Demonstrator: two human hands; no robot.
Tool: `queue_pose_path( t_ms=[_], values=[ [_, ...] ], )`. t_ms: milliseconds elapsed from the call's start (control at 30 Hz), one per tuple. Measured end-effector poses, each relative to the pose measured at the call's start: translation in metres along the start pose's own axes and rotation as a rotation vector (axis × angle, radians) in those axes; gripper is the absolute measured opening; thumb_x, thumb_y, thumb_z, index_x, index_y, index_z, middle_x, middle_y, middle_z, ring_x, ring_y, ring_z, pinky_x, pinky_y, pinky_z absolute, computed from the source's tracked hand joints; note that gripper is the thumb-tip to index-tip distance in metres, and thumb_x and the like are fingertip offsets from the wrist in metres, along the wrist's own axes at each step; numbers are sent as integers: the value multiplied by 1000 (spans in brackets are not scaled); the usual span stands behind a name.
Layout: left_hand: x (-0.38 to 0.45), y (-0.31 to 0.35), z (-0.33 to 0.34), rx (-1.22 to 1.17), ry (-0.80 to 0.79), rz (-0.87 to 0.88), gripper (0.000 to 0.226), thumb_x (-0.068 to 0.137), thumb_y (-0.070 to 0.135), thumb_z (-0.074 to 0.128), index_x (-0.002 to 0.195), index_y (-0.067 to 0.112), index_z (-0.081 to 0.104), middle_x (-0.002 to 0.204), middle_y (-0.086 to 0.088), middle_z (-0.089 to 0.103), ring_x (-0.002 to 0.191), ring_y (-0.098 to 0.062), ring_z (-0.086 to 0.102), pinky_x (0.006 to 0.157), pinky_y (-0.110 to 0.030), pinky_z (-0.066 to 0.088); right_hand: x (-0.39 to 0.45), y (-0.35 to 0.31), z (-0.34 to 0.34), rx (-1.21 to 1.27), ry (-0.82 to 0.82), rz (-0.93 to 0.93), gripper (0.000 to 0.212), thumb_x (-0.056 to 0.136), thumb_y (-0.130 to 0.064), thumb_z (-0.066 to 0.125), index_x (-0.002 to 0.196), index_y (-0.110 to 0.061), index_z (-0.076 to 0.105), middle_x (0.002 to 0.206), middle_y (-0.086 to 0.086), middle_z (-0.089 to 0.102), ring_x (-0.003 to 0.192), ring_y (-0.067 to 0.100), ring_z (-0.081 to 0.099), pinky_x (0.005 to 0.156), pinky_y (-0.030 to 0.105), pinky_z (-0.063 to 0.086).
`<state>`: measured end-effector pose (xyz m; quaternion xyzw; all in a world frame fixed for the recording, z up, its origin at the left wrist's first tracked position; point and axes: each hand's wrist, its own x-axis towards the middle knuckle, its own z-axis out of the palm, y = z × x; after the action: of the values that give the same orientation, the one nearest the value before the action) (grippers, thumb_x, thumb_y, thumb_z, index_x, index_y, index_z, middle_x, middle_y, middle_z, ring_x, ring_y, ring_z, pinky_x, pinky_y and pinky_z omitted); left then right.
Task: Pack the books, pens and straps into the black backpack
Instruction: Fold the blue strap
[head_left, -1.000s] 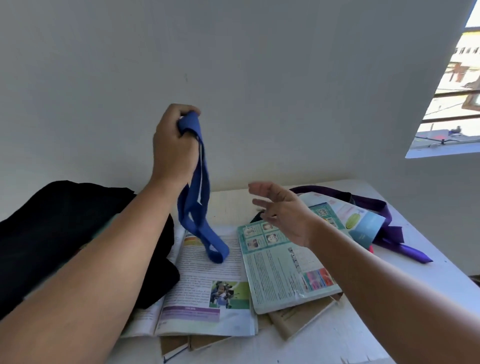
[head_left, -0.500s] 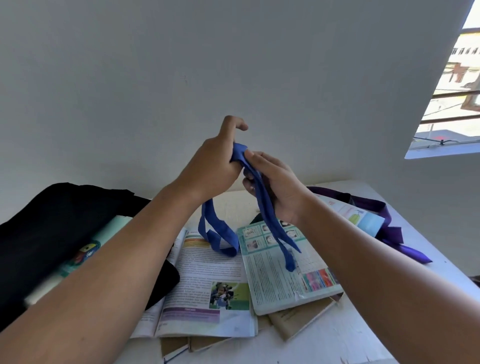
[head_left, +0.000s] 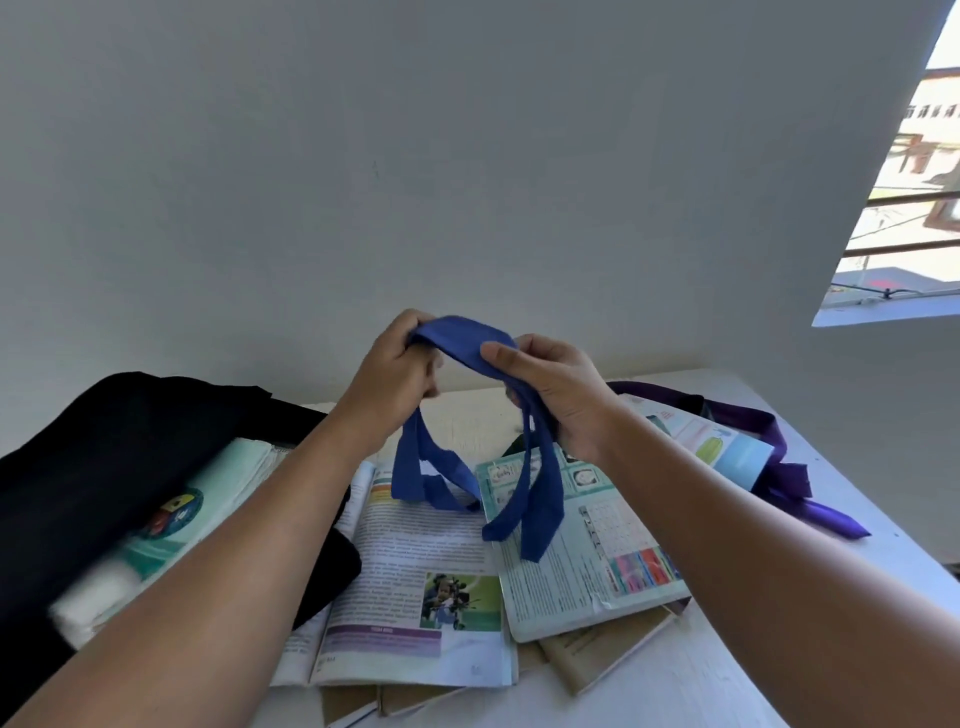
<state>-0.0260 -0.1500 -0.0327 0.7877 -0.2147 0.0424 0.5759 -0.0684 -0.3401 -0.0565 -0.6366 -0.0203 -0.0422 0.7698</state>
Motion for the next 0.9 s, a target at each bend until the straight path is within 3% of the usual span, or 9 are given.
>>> queue_pose_path(
  t_ms=[67,167,333,467,600,700,767,833,900],
  values=[
    [6,12,3,-23,66,57,29,94,-5,31,89,14,52,64,3,45,58,-17,37,58,-36,36,-2,-1,6,-131,-76,32,29,92,-38,77,88,-10,70,74,4,66,68,19,59,59,26,46],
    [14,29,3,42,19,172,25,91,-5,32,92,10,52,64,6,48,59,-16,39,57,-32,36,-3,-12,14,-79,-166,49,46,94,-46,68,120,-8,73,106,6,76,96,21,70,85,33,54],
    [18,48,1,160,16,306,16,97,1,44,104,9,56,73,12,58,62,-10,51,61,-30,42,1,-37,24,153,-184,-78,14,105,-17,58,111,-13,70,90,-2,75,78,10,69,77,28,55],
    [6,23,12,73,-41,134,21,99,2,42,112,11,55,94,-5,68,85,-24,67,78,-38,54,3,-50,27,347,-128,-131,14,107,-15,56,111,-10,68,82,-1,75,68,11,70,60,27,57],
    [-13,-1,32,-193,-65,-189,29,101,-2,37,100,11,63,73,0,74,66,-13,69,80,-36,57,6,-44,28,336,-101,-126,14,104,-22,61,109,-15,72,92,1,76,81,16,71,81,41,59],
    [-12,-4,39,-450,-6,-258,31,102,2,39,113,12,66,86,-7,76,81,-24,71,88,-46,58,6,-38,29,334,-75,-118,16,104,-24,62,113,-16,72,98,2,77,85,17,73,77,40,61],
    [-12,-1,44,-505,-7,-237,34,102,3,37,123,13,63,95,-13,77,85,-30,73,84,-48,59,5,-37,29,322,-55,-94,17,103,-29,64,114,-19,72,99,1,77,85,19,74,68,39,63],
    [-18,3,48,-511,-33,-223,32,103,4,35,120,10,61,90,-13,77,76,-28,74,77,-47,61,5,-39,28,272,-38,-67,17,101,-34,67,112,-22,72,98,-1,76,86,22,72,59,37,58],
    [-19,7,49,-560,-43,-212,24,103,4,36,111,3,59,77,-12,72,64,-26,69,63,-39,61,7,-40,26,250,-40,-79,19,101,-31,68,114,-17,70,98,2,73,91,26,68,64,48,62]
  ],
)
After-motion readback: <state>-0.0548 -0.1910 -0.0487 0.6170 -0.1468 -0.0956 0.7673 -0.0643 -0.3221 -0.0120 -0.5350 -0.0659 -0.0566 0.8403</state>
